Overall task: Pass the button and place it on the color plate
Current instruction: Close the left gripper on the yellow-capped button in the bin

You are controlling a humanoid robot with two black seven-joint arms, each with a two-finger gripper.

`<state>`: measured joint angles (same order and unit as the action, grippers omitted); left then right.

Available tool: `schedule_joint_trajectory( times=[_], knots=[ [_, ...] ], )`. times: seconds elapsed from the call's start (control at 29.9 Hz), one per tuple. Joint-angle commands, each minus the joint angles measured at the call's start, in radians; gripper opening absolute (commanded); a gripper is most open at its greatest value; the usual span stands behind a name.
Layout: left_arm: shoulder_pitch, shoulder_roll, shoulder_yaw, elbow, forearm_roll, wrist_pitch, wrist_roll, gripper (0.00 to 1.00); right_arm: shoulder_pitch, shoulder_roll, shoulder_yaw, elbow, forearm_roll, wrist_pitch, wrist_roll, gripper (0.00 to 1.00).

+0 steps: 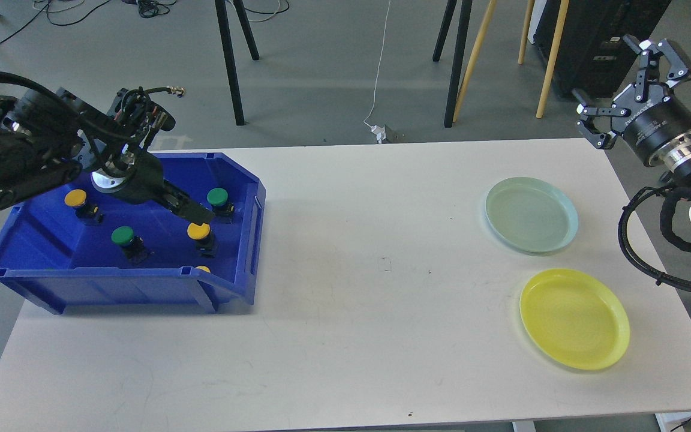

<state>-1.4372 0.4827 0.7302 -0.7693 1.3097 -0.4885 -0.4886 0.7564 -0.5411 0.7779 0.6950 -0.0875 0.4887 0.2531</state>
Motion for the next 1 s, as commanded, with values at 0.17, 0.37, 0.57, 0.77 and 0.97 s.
schedule_joint_trajectory(
  times=[0.17,0.37,0.57,0.77,0.97],
  knots=[
    [0.073,-0.036,-0.005,0.073,-0.003,0.000,0.000,0.96,0.000,0.003,-0.003,0.000,0.000,0.000,0.000,1.00],
    [0.093,-0.062,-0.005,0.097,-0.003,0.022,0.000,0.95,-0.005,0.003,-0.005,0.000,0.000,0.000,0.000,1.00],
    [0.109,-0.079,-0.006,0.105,-0.004,0.024,0.000,0.94,-0.019,0.003,-0.003,0.001,0.002,0.000,0.001,1.00],
    [0.135,-0.110,-0.005,0.145,-0.004,0.027,0.000,0.92,-0.023,0.001,-0.002,0.001,0.002,0.000,0.002,1.00],
    [0.170,-0.137,-0.005,0.202,-0.006,0.073,0.000,0.90,-0.029,0.001,-0.005,0.012,0.002,0.000,0.002,1.00]
  ],
)
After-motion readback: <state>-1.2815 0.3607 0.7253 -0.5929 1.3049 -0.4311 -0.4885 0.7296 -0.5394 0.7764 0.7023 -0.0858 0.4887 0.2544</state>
